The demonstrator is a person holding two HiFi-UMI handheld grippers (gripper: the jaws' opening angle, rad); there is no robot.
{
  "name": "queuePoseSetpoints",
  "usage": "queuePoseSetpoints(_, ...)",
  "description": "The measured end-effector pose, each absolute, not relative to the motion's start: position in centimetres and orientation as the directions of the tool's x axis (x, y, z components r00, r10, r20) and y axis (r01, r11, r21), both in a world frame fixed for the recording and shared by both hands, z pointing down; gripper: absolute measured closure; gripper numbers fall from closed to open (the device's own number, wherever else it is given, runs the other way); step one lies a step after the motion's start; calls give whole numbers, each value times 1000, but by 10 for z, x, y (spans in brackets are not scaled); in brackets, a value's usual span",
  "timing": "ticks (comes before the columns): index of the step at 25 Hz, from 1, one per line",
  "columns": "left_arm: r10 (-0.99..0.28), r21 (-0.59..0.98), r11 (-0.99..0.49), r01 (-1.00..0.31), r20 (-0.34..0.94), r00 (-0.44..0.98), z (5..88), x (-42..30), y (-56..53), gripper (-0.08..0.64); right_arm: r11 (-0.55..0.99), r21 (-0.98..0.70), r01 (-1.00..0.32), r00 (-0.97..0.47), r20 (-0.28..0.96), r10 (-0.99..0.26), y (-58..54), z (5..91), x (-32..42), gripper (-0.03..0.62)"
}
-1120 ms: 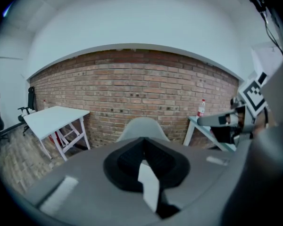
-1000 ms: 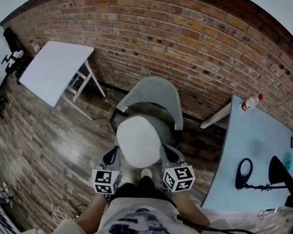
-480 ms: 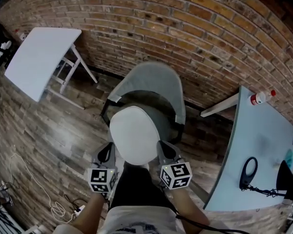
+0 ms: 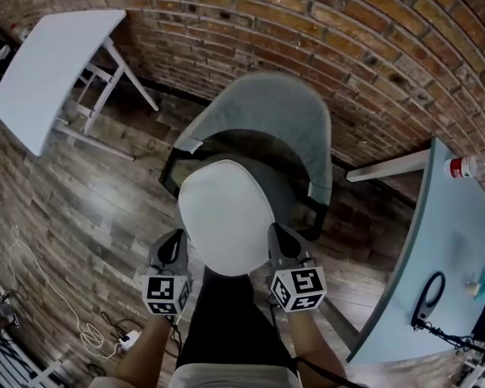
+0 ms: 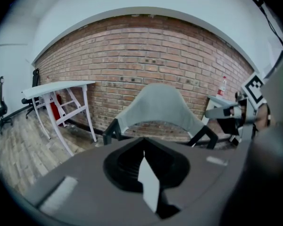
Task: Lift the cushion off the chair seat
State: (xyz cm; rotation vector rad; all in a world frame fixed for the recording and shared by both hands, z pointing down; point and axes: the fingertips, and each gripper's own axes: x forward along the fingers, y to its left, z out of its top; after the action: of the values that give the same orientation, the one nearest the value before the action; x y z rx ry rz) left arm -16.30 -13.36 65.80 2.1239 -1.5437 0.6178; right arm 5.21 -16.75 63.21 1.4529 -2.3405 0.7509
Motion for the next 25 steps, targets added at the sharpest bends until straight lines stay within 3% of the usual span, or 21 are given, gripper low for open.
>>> queuePoseSetpoints(25, -674, 127, -209, -970, 700, 237, 850, -183, -162, 566, 282, -233, -930, -365, 644, -672, -192, 828, 69, 592)
